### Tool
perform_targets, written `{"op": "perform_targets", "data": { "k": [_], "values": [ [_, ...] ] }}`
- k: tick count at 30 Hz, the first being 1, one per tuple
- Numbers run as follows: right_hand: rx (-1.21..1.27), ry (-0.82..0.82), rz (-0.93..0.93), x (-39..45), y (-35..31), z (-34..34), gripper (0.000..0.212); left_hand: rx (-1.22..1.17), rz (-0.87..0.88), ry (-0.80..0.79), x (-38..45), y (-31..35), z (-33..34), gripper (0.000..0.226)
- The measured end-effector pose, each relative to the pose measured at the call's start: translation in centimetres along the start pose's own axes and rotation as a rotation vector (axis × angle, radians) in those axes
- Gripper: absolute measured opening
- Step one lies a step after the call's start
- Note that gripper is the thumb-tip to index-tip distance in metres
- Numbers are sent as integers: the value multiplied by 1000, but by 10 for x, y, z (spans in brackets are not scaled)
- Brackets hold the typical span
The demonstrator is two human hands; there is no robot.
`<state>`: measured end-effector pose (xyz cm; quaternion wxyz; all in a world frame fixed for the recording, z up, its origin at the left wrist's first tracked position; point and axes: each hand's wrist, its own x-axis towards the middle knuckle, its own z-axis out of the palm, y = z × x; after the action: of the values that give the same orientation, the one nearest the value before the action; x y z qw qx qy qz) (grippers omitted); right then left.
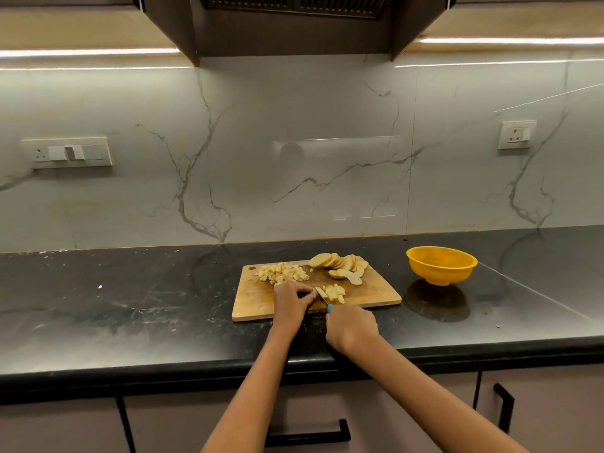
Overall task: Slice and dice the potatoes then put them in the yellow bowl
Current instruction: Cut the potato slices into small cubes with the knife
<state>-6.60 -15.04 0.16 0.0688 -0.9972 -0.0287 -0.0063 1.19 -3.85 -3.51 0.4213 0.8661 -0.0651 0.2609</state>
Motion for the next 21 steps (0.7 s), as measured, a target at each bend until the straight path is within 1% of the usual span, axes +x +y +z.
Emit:
{"op": "perform_targets", "data": {
  "k": [2, 5, 8, 18, 21],
  "values": [
    [38, 41, 10, -2, 3, 2, 33, 8, 5, -10, -1, 1, 1, 21],
    [190, 73, 82, 0, 7, 2, 38, 18, 19, -7, -3, 2, 0, 21],
    [291, 62, 118, -1, 9, 0, 41, 27, 29, -8, -3, 3, 0, 23],
    [240, 108, 78, 0, 9, 5, 41, 50, 44, 1, -4, 3, 1, 28],
    [209, 81, 71, 2, 7, 5, 38, 73, 71, 14, -5, 5, 1, 26]
  ]
}}
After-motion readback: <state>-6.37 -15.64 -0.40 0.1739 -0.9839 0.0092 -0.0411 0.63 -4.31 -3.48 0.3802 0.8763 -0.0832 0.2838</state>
